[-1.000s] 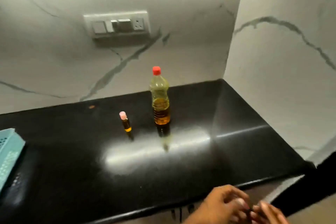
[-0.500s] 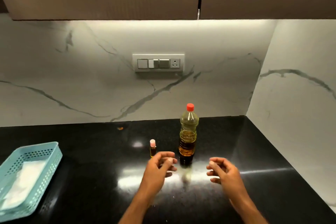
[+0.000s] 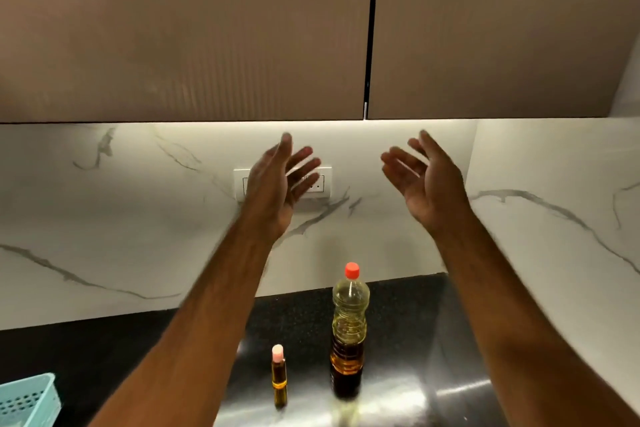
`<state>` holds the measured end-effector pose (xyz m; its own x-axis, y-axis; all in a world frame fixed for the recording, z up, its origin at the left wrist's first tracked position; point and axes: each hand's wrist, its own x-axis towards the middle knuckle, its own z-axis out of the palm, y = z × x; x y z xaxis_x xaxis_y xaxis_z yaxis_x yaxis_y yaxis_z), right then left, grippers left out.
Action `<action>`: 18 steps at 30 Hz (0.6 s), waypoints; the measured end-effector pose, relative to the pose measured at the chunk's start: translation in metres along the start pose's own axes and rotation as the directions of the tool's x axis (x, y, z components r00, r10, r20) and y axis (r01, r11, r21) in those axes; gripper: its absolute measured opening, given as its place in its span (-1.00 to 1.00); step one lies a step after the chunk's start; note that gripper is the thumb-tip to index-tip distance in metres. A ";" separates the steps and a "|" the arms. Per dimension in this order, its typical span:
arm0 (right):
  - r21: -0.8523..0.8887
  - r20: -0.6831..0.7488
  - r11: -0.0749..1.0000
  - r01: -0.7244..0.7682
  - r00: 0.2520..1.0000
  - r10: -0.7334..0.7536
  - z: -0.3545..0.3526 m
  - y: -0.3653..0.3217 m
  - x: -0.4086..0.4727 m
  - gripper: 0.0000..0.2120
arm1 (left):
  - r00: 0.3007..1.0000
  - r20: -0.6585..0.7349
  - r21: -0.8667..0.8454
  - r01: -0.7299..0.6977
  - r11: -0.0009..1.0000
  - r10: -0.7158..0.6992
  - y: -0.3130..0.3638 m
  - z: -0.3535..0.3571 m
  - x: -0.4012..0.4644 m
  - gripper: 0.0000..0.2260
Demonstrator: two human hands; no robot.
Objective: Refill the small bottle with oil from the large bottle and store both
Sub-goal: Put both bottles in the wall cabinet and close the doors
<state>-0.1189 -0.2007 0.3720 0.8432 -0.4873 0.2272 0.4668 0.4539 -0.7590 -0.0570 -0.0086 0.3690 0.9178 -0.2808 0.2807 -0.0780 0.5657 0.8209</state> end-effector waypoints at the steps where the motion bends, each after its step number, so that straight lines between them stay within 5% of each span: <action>1: 0.043 -0.009 0.999 -0.008 1.000 0.008 0.010 -0.008 0.008 -0.78 | 1.000 -0.016 -0.039 -0.012 0.999 0.012 0.005 0.008 0.009 -0.70; 10: 0.218 -0.118 0.976 -0.028 0.991 0.055 0.044 -0.024 0.045 -0.72 | 0.991 -0.126 -0.128 -0.068 0.989 0.052 0.007 0.053 0.039 -0.71; 18: 0.279 -0.028 0.957 -0.075 0.996 0.087 0.039 -0.022 0.053 -0.74 | 0.972 -0.225 -0.136 -0.101 0.986 0.068 0.002 0.069 0.042 -0.72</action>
<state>-0.0735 -0.2073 0.4247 0.8725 -0.4671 0.1433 0.4580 0.6796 -0.5731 -0.0457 -0.0723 0.4167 0.9744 -0.0600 0.2169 -0.1162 0.6913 0.7132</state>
